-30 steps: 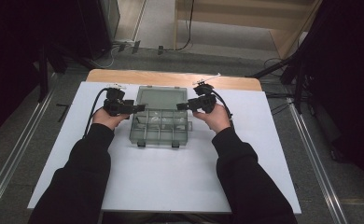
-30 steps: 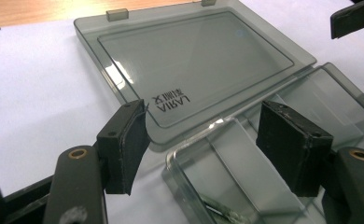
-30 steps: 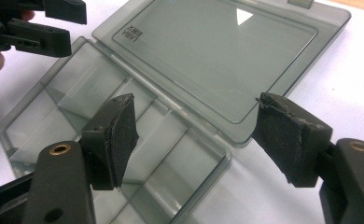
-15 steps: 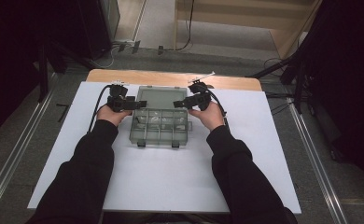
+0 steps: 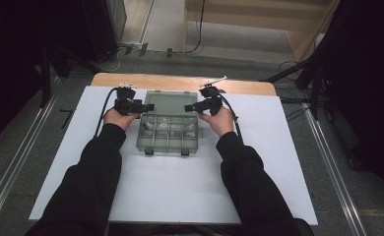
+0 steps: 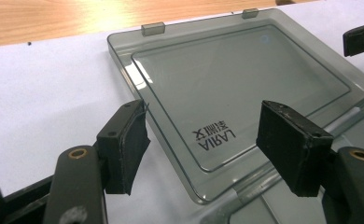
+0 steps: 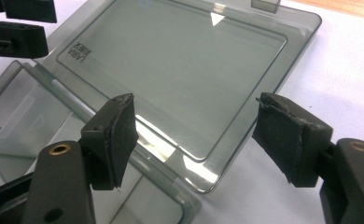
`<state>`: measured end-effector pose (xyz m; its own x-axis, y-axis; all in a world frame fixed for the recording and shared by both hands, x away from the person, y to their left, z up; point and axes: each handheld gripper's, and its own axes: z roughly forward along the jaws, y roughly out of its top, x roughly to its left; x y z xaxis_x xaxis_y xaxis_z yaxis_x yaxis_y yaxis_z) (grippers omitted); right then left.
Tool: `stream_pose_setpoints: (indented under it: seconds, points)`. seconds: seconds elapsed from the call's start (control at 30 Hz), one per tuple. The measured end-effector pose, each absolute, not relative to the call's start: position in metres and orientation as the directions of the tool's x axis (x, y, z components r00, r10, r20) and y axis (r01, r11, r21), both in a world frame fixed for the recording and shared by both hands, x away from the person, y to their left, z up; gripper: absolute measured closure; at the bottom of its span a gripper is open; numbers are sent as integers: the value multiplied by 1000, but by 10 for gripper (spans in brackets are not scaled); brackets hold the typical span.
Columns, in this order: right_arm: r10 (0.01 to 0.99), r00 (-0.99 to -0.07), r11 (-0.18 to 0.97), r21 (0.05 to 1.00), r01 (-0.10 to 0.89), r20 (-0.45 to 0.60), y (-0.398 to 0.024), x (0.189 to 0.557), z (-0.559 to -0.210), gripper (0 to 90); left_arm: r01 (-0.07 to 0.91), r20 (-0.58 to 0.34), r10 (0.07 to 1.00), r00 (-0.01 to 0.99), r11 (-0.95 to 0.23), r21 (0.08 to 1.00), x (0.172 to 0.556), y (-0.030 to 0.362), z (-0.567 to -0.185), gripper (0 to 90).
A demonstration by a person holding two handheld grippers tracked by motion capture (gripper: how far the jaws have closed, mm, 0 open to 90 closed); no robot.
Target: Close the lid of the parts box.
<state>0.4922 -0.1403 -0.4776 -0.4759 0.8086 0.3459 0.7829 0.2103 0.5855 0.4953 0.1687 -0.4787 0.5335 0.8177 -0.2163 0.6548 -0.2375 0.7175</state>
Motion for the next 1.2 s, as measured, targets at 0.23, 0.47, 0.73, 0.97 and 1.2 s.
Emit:
stream_pose_setpoints:
  seconds: [0.23, 0.47, 0.73, 0.97, 1.2]
  points:
    - [827, -440, 184, 571, 800, 351, -138, 495, -488, 288, 682, -241, 830, 503, -209, 701, 498, 166, -486, 328]
    - [834, -425, 174, 563, 808, 352, -138, 497, -495, 288, 684, -237, 832, 501, -213, 698, 498, 161, -491, 328]
    - [841, -418, 172, 561, 810, 345, -136, 498, -501, 290, 710, -266, 837, 478, -189, 678, 501, 162, -497, 328]
    - [842, -406, 155, 560, 814, 356, -137, 498, -502, 297, 716, -285, 833, 475, -177, 676, 503, 162, -500, 328]
    - [843, -401, 154, 552, 819, 359, -136, 496, -502, 298, 729, -309, 827, 471, -167, 664, 503, 164, -500, 329]
